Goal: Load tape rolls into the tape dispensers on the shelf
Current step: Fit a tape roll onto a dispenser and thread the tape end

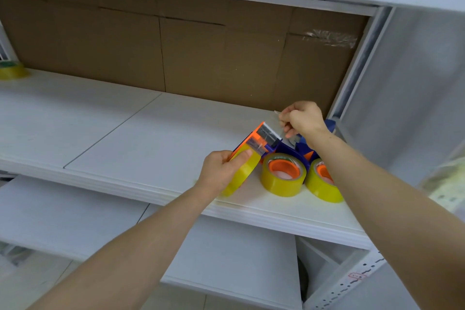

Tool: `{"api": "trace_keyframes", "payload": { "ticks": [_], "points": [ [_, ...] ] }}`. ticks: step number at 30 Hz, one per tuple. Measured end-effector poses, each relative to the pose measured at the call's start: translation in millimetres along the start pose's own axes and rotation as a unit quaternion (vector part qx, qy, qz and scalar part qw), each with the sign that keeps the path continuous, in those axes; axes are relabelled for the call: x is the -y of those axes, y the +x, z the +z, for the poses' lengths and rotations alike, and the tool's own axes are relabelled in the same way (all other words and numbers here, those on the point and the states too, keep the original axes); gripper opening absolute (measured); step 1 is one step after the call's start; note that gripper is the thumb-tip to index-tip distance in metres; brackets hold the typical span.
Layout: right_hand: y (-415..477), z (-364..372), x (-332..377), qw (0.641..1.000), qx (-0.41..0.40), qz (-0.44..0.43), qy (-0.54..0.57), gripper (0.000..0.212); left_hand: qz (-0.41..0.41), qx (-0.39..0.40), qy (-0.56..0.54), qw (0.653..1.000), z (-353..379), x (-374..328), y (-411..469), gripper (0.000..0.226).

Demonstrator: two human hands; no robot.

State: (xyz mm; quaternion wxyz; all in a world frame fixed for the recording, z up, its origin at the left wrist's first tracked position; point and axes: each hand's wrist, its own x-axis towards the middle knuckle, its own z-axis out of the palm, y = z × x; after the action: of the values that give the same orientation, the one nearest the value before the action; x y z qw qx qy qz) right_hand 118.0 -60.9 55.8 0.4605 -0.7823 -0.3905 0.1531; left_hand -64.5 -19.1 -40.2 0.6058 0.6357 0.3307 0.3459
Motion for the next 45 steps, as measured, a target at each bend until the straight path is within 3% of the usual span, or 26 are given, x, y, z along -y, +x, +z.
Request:
{"api": "trace_keyframes", "payload": {
  "ticks": [7,11,15,20,24,27,29,33,37,41,45],
  "points": [
    [1,12,-9,0.99,0.014,0.111,0.09,0.003,0.008,-0.018,0.001,1.0,0,0,-2,0.036],
    [-4,26,-14,0.979,0.066,0.155,0.118,0.018,0.001,-0.025,-0.018,1.0,-5,1,-2,0.04],
    [-3,33,-17,0.932,0.151,0.236,0.23,0.016,-0.003,-0.046,-0.035,0.998,-8,4,-2,0.038],
    [-2,47,-18,0.889,0.19,0.282,0.308,0.017,0.001,-0.074,-0.044,0.996,-12,3,-3,0.033],
    [2,47,-14,0.916,0.177,0.257,0.254,0.02,-0.001,-0.072,-0.051,0.996,-11,1,-2,0.034],
    [5,40,-7,0.974,0.077,0.147,0.151,0.024,-0.011,-0.073,-0.059,0.996,-11,-2,-2,0.033],
    [4,40,1,0.986,0.031,0.071,0.148,0.021,-0.015,-0.079,-0.066,0.995,-11,-3,0,0.031],
    [-13,59,7,0.994,0.108,-0.02,0.017,0.034,-0.015,-0.091,-0.05,0.994,-10,-1,2,0.035],
    [-16,68,10,0.997,0.059,-0.019,0.049,0.042,-0.026,-0.106,-0.049,0.993,-12,1,5,0.033],
    [-11,64,10,0.987,0.098,0.046,0.119,0.042,-0.027,-0.113,-0.023,0.993,-14,4,8,0.036],
    [-14,70,2,0.99,0.084,-0.001,0.116,0.03,-0.034,-0.12,-0.021,0.992,-15,4,10,0.039]
  ]
}}
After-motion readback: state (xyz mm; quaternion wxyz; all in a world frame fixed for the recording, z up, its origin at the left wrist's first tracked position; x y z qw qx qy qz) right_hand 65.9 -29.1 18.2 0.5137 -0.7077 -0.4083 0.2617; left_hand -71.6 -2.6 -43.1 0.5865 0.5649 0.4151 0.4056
